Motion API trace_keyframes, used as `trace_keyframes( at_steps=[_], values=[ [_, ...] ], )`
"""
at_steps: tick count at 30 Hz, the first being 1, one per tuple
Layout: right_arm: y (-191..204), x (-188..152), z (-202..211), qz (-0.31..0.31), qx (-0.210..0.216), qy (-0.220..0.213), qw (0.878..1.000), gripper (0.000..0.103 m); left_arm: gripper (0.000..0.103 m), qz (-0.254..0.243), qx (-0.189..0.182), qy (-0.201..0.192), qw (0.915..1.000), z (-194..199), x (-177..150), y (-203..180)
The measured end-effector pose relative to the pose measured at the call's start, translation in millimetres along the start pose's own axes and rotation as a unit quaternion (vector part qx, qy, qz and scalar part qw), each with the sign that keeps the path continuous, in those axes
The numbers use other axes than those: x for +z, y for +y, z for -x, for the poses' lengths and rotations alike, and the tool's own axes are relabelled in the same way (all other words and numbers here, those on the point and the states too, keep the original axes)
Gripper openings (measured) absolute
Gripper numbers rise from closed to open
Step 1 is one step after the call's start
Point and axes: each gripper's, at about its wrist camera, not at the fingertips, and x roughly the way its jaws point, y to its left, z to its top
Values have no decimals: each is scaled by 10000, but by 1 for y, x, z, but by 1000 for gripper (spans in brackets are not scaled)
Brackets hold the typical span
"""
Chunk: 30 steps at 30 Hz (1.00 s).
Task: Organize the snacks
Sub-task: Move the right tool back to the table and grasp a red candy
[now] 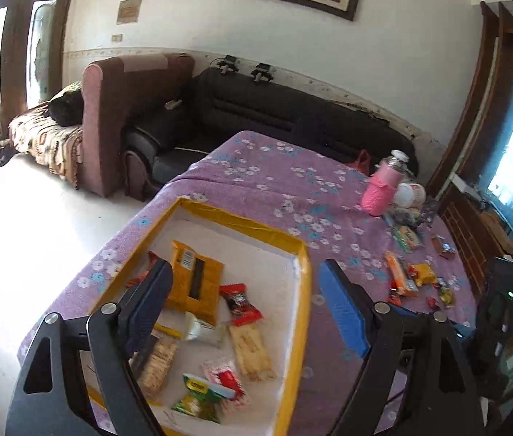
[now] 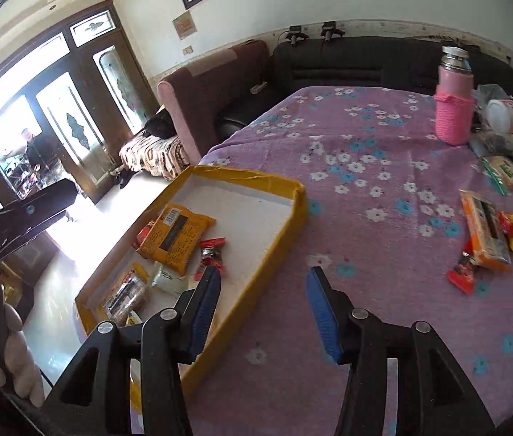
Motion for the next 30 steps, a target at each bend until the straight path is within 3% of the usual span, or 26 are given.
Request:
trace_keyframes(
  at_steps=[2,6,11,14,19,28,30],
  values=[
    [-32,-10,24,-263,-151,-149,9994,51,83,28,-285,-78,9996,12,-15,-14],
    [-113,-29,74,-895,-729,-407,9925,52,83,202,-398,-101,9990,13,-47,-35],
    [-216,-46,125,-1864,-1426,-615,9701,54,83,130,-574,482,9971,-19,-75,-62],
    [-252,-50,136,-2110,-1653,-638,9613,54,83,-53,-583,554,9967,-23,-86,-81],
    [-285,-48,110,-2347,-1638,-357,9575,54,83,-267,-640,619,9957,-28,-96,-98],
    [-302,-32,26,-2047,-1792,212,9620,57,83,-152,-700,905,9933,-44,-100,-96],
    [-300,-26,17,-1892,-1881,218,9635,53,83,-148,-703,920,9932,-47,-101,-97]
  ],
)
